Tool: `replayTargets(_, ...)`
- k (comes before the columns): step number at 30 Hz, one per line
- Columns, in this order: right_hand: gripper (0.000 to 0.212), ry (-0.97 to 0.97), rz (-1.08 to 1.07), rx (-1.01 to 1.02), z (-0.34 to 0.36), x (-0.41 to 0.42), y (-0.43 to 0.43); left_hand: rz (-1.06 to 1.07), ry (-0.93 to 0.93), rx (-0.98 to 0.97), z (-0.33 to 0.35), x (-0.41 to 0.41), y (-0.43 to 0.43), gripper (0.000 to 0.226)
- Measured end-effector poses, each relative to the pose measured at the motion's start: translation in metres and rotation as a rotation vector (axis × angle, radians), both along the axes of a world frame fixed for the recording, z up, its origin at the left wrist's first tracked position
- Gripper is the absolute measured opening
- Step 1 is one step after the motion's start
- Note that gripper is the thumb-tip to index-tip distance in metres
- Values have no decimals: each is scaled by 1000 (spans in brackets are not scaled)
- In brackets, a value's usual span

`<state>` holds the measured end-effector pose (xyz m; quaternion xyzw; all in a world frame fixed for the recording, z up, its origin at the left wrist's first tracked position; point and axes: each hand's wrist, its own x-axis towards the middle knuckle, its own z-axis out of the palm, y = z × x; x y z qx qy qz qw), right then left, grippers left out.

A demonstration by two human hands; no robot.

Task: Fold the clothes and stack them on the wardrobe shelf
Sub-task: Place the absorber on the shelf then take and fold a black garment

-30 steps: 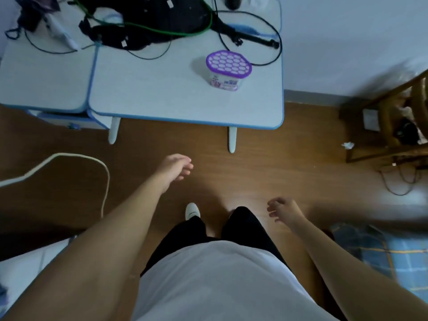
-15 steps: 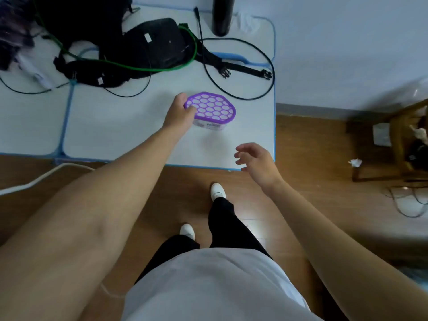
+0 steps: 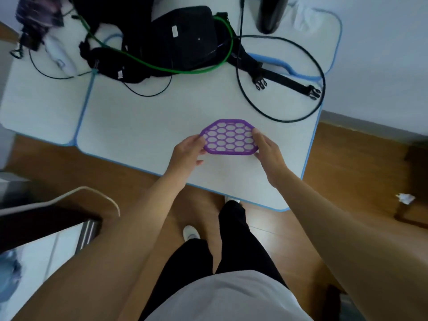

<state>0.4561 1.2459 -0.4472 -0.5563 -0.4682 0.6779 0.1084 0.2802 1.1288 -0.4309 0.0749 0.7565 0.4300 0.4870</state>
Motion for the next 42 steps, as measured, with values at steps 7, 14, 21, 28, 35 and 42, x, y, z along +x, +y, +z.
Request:
replayTargets(7,39,13,-121,35,-4,-25,-16,145,-278,69,-21,21,3,34)
replayTargets(14,34,71,32,16,20,-72,-46,446,-302,204,-5,14,-58,37)
replayTargets(21,31,156,288,-26,66,-131,-136,660,-214,325,46,-19,-175,54)
replayTargets(28,28,277,591,-67,110,-159,-263,917,-130,339,80,-15,-321,78)
replayTargets(35,59,318,828,-112,157,-169,-430,1098,10,388,139,12,-497,34)
replayTargets(42,25,362,1020,-121,218,-198,-578,1261,186,492,205,26,-633,33)
